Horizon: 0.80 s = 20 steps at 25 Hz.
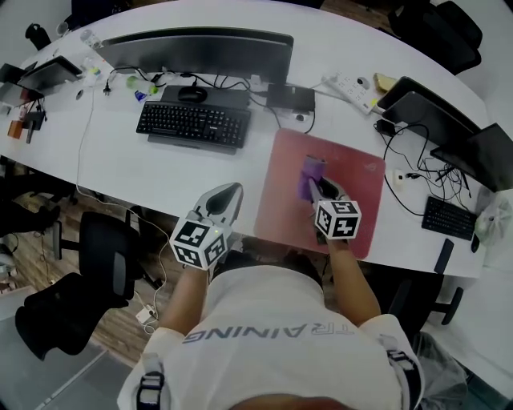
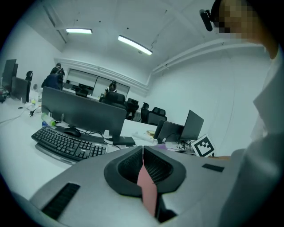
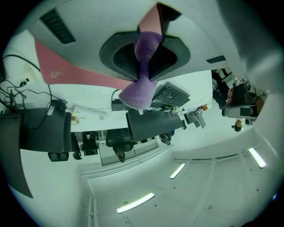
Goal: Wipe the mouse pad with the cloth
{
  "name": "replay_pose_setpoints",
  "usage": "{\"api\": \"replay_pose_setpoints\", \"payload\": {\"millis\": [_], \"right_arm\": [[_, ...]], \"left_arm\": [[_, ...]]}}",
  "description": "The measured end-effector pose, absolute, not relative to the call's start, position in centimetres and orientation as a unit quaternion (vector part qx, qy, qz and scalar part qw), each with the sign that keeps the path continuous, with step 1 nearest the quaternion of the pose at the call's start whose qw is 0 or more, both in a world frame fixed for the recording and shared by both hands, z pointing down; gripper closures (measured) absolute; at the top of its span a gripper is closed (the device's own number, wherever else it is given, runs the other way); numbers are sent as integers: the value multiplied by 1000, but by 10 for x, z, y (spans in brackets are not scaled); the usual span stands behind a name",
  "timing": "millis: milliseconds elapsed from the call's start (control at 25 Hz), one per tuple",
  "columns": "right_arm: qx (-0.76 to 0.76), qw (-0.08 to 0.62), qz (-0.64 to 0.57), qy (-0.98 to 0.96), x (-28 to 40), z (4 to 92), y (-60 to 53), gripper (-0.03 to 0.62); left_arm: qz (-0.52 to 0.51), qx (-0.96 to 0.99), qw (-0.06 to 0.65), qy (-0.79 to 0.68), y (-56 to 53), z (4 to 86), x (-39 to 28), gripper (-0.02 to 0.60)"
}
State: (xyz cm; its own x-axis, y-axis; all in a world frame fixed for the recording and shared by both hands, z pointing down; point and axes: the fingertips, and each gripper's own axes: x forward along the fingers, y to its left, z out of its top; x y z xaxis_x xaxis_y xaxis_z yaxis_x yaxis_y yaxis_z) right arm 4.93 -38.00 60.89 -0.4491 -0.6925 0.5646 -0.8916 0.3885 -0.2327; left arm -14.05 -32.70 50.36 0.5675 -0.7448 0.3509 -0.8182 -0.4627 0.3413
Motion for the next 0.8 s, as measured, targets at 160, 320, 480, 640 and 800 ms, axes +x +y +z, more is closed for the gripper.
{"api": "replay_pose_setpoints", "payload": {"millis": [160, 320, 480, 640, 800], "right_arm": [[464, 218, 273, -814, -6, 640, -375, 503], [449, 239, 287, -811, -46, 673, -373, 503], [439, 265, 298, -805, -67, 700, -372, 503], [435, 288, 307, -796, -67, 719, -369, 504], [441, 299, 314, -786, -51, 731, -364, 503]], "left_arm": [[83, 848, 245, -463, -326, 511, -177, 549], [89, 844, 245, -469, -327, 516, -207, 549], [96, 843, 251, -465, -329, 523, -220, 549], [98, 849, 255, -452, -332, 526, -212, 549], [101, 854, 256, -441, -333, 526, -197, 549]]}}
